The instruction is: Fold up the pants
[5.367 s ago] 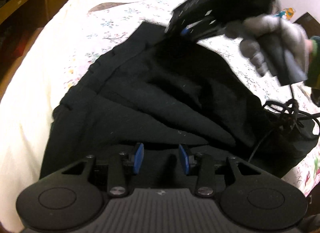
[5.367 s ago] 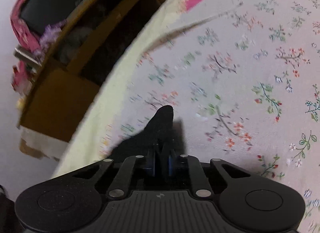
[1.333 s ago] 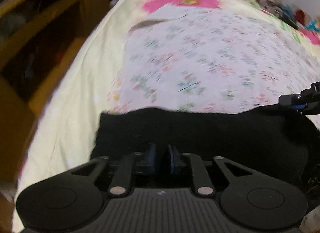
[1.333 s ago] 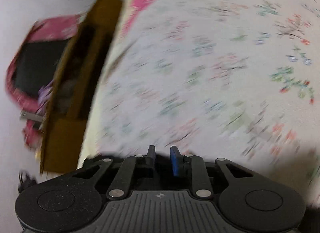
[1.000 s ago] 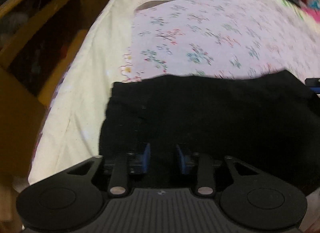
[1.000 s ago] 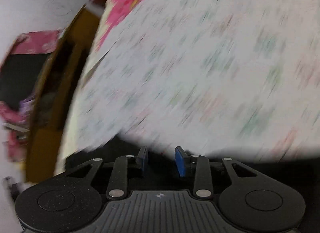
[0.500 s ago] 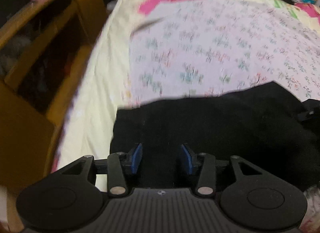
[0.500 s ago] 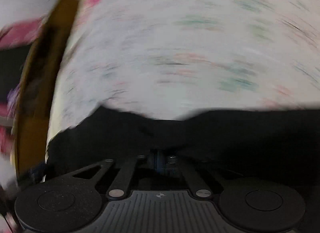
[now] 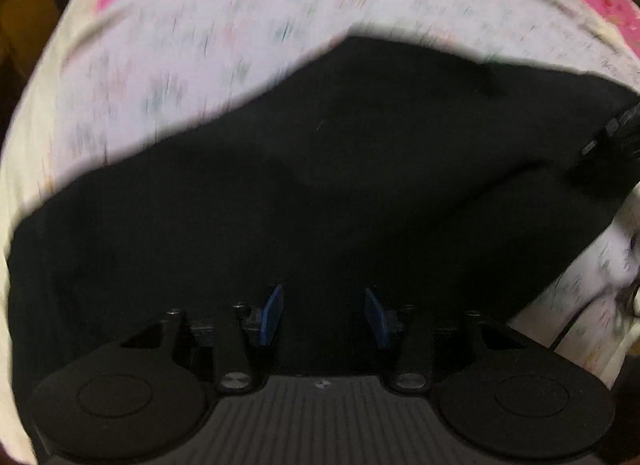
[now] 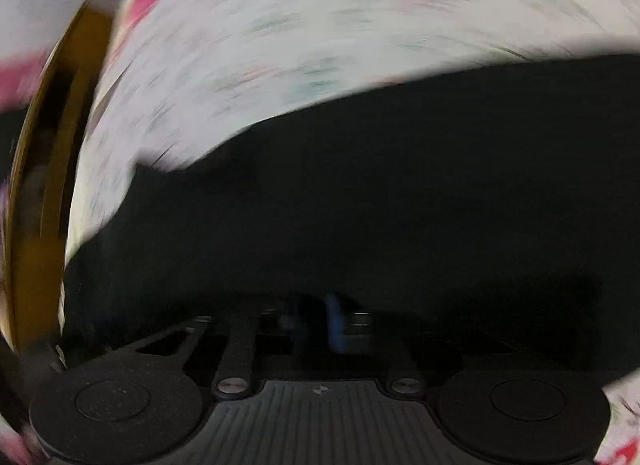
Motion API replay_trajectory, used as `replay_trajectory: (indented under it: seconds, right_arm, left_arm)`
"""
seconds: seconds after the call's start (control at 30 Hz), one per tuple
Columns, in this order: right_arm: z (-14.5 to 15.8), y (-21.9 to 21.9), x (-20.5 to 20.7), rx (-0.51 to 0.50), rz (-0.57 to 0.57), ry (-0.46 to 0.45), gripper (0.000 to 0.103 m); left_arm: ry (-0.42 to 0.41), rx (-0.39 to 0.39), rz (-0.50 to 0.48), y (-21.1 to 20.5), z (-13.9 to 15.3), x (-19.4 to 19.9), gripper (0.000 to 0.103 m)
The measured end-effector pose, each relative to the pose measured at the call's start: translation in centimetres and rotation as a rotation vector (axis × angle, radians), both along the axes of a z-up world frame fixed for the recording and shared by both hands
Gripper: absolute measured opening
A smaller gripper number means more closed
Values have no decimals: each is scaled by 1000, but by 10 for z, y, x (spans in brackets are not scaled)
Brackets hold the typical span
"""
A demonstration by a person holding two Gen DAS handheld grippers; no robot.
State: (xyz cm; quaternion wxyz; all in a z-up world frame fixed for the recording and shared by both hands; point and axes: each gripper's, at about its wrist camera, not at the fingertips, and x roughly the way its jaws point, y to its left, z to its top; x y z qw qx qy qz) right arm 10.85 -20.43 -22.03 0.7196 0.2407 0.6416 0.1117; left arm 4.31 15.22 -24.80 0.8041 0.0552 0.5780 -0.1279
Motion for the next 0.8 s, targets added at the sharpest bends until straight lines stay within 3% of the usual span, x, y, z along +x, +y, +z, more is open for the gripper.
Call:
replay_trajectory:
  seconds: [0.07,0.13,0.17,0.27,0.37,0.4,0.43,0.53,0.63,0.8]
  right_arm:
    - [10,-33,0,-8,-77,-23,0]
    - [25,-52,4,-2,-91,-85,15]
    - [28,-57,6,25,-88,-109,16]
    - [22,-63,22,193,-71,-152,18]
    - [-6,-56,34,390,-67,-113,18]
    - [-15,-54,38,421,-66,-93,11]
    - [-22,-58,40,396,-86,-75,0]
    - [-32,-102,30,373,-190,-45,0]
    - [-30,-163,20,344,-287,-71,0]
    - [-14,-261,-7,219,-410,-125,0]
  left_arm:
    - [13,3,29,3,6,3,56]
    - [-8,45,24,-8,14,10,56]
    - [-31,57,13,-18,20,13,56]
    - [-76,-2,-25,-57,32,28,56]
    - [-113,-15,-41,-98,26,50,56]
    - [-114,-17,-32,-108,22,58,57]
    - [-113,-21,-16,-115,17,65,57]
    - [-111,-3,23,-133,5,81,64]
    - [-118,35,31,-151,9,79,64]
    - [-118,28,-104,-195,18,62,64]
